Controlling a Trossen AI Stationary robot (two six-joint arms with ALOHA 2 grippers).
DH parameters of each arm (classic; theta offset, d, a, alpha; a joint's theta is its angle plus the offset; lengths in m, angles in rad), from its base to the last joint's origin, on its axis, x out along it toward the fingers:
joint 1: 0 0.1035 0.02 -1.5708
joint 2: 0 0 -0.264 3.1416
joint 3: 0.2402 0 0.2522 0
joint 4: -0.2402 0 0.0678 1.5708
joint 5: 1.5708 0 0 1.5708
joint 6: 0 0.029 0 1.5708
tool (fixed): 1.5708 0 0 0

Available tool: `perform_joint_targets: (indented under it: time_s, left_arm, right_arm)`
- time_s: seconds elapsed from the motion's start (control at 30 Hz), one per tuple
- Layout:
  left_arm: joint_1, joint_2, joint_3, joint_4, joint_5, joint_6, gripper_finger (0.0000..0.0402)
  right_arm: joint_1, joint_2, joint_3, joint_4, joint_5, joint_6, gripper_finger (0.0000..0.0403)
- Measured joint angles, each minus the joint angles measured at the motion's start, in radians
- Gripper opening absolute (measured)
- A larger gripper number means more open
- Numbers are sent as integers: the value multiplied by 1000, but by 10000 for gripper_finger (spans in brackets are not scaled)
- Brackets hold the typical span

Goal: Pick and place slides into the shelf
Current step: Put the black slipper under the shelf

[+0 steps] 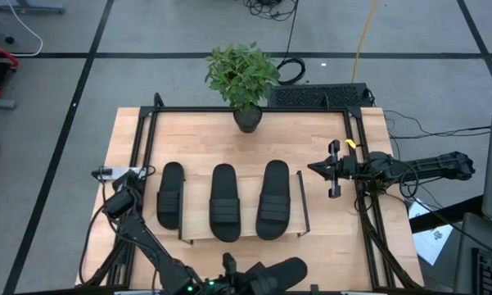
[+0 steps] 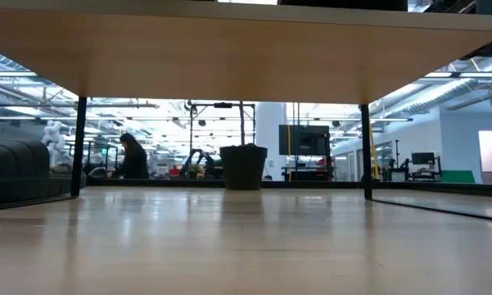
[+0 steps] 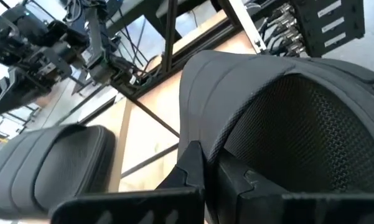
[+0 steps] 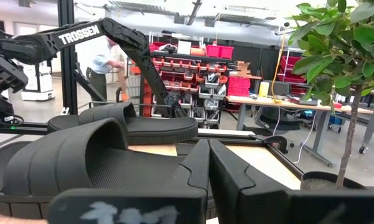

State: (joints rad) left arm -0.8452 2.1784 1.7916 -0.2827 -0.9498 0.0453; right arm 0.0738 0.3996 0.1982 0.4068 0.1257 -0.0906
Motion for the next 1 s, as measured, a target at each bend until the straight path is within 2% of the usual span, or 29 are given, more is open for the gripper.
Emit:
perform_joint_targets:
  time_s: [0.1,0.23,0.37,0.43,0.63,0.8,0.9,1.0]
  left_arm:
    - [-5,0,0,-50,-21,-59,1]
    - [-29,0,60,-271,-30,-163,1]
    - [-79,-1,131,-394,-108,-214,0]
    - [-109,-1,173,-402,-155,-165,0]
    - [-187,-1,301,-419,-268,-175,0]
    - [-246,-3,327,-395,-403,-157,0]
    - [-246,-3,327,-369,-370,-212,0]
    - [-214,2,327,-346,-259,-256,0]
  right_arm:
    - [0,0,0,0,0,3,0]
    - [0,0,0,0,0,26,0]
    - [0,0,0,0,0,23,0]
    - [0,0,0,0,0,18,0]
    - [0,0,0,2,0,19,0]
    - [0,0,0,2,0,26,0]
    - [0,0,0,2,0,26,0]
    - [0,0,0,2,0,26,0]
